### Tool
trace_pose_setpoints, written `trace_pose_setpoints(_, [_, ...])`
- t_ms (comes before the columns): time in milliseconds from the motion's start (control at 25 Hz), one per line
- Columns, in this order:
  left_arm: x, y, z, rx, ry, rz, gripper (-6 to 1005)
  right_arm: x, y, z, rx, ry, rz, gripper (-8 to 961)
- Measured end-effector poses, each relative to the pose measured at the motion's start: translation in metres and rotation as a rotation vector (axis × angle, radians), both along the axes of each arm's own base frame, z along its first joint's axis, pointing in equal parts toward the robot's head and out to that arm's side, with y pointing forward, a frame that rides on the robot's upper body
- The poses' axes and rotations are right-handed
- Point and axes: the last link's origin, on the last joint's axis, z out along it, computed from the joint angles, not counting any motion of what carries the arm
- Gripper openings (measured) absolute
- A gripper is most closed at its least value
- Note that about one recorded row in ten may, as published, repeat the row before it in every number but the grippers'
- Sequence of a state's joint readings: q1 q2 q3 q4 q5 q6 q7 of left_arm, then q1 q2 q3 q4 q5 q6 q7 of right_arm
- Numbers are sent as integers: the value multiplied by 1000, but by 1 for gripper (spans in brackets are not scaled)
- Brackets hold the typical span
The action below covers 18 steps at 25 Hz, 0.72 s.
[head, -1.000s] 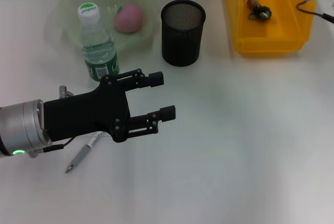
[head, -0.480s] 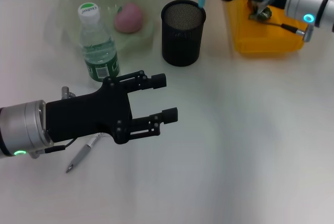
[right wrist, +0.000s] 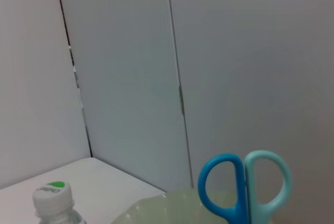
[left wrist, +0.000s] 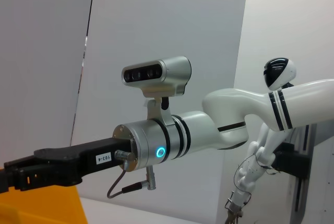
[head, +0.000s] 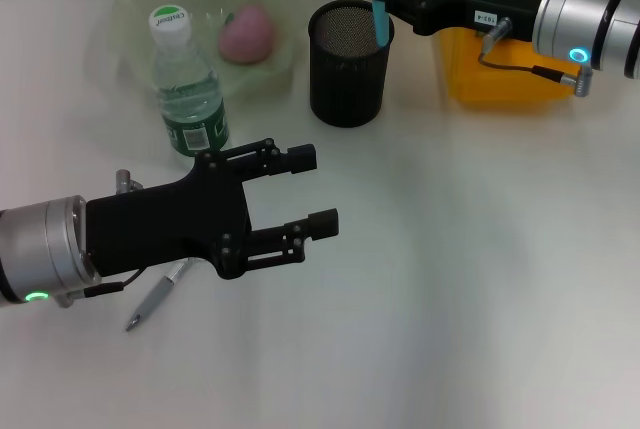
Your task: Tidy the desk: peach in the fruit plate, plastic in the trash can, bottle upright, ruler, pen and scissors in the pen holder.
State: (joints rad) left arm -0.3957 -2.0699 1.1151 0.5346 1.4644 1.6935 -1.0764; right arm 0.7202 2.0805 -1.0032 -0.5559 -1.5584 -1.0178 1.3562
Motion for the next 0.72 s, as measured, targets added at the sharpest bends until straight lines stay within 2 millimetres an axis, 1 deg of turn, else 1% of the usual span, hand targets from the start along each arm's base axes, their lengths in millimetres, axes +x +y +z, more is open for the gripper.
trace_pose_setpoints(320, [0,0,0,-2,-2,-1,718,-2,2,-2,13,-12,8,227])
trace_pose_setpoints(560, [1,-1,-1,-4,-4,-2,718,-4,6,-9,17,-33,9,228])
trace_pose_setpoints(720, [1,-1,-1,-4,-5,-2,718,-5,7,-10,25,-32,12,259])
